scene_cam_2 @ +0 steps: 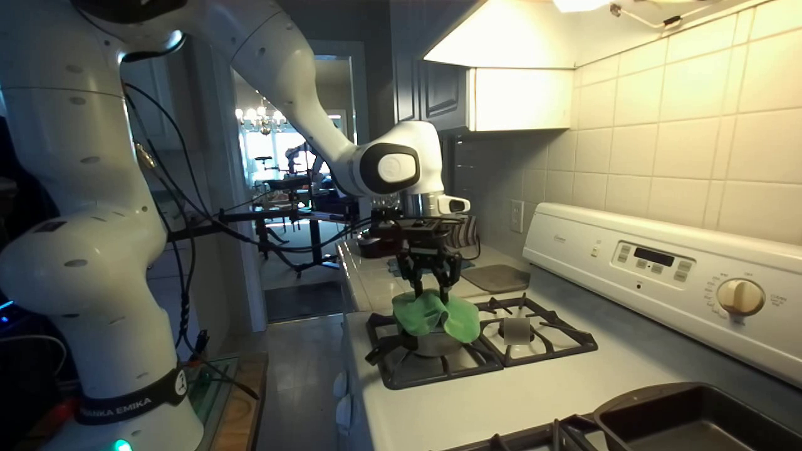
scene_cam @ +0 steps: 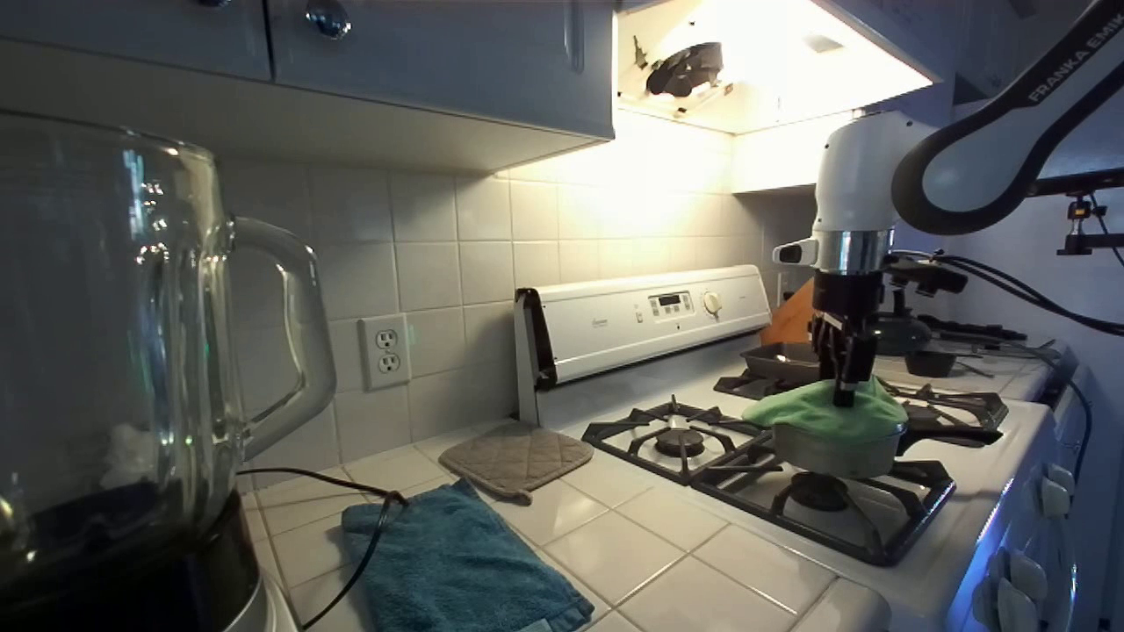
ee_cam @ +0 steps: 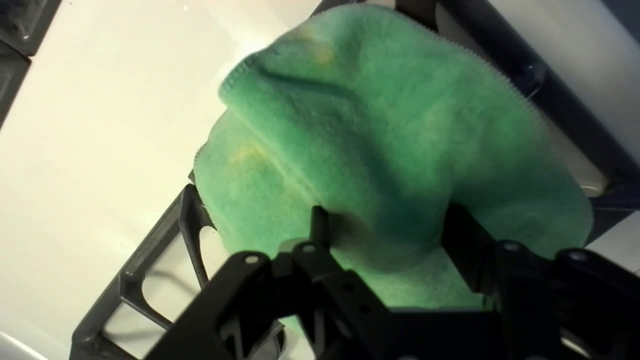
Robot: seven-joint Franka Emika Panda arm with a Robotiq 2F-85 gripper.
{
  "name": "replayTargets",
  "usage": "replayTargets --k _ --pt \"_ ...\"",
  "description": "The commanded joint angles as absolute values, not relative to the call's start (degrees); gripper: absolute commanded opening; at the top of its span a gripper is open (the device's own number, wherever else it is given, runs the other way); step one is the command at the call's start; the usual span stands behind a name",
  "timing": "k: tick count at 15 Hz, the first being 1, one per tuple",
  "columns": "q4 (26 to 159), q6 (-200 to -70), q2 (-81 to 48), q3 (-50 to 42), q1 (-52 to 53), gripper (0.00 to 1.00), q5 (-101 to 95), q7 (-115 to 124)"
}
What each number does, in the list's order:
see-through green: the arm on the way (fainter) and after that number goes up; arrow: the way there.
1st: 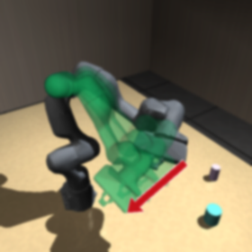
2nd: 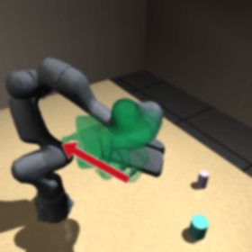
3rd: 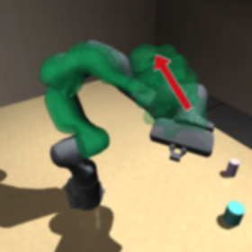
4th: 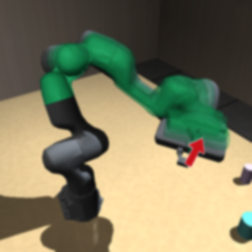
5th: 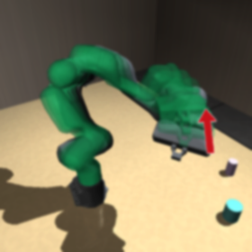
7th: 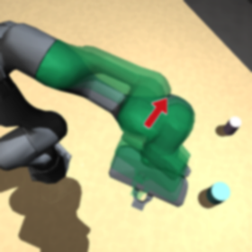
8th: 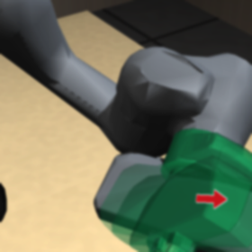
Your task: Remove the lid and green towel from the top of the saucepan on the stove.
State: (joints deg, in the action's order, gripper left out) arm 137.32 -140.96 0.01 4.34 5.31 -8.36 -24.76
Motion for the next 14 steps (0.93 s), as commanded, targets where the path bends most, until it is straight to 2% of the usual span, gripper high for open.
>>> replayTargets --k 1,5,6,14 --pt "136.03 -141.71 -1.59 4.44 5.04 0.31 -10.12 -22.93" --pt "135.9 -141.85 -1.73 4.51 5.1 0.03 -9.89 -22.87" --pt "135.92 -141.84 -1.67 4.53 5.11 0.06 -9.88 -22.81" --pt "136.89 -141.19 0.87 5.19 5.7 0.07 -9.61 -22.85"
